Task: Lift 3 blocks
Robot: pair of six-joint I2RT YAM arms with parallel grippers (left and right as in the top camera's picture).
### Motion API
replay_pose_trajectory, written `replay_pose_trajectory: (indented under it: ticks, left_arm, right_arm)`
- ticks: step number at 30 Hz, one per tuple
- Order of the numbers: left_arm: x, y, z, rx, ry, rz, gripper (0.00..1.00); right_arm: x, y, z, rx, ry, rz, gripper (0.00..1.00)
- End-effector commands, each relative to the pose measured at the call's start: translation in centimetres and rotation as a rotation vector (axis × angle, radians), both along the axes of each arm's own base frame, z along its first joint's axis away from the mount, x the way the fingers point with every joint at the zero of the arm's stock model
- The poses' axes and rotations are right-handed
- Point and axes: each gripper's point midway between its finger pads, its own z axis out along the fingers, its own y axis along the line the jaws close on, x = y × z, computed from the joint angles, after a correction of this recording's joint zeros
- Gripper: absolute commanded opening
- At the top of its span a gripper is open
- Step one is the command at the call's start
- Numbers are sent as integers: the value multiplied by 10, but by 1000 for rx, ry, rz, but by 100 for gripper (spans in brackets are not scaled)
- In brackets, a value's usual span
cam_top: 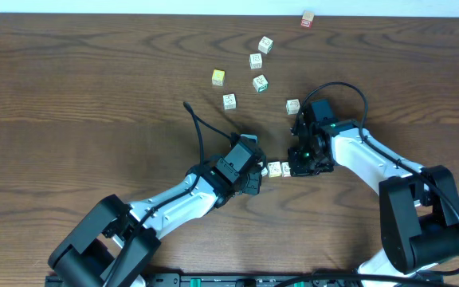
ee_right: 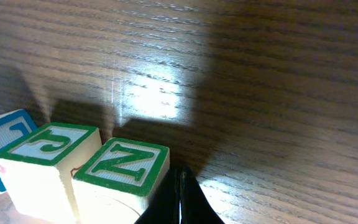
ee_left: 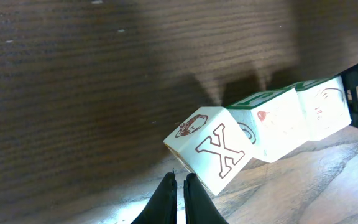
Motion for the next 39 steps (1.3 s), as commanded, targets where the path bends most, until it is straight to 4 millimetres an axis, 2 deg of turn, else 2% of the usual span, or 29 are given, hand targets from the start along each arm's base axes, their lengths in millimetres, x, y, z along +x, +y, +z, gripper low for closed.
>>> replay_pose_trajectory:
  ticks: [1, 13, 29, 35, 39]
  left_arm:
    - [4, -1, 2, 0, -11, 13, 8]
    - [11, 7, 2, 67, -81, -28, 9]
    - [16, 2, 5, 51, -106, -38, 9]
    - [12, 4, -11, 80, -75, -46, 9]
    - [8, -1, -17, 73, -61, -99, 9]
  right_arm:
    - [-15, 4, -12, -9, 30, 83, 1]
    - [-6, 6, -11, -4, -17, 123, 1]
    - [-2, 8, -11, 0, -37, 134, 1]
    - [-2, 8, -11, 1, -29, 112, 1]
    - [-3, 10, -11, 4, -26, 114, 1]
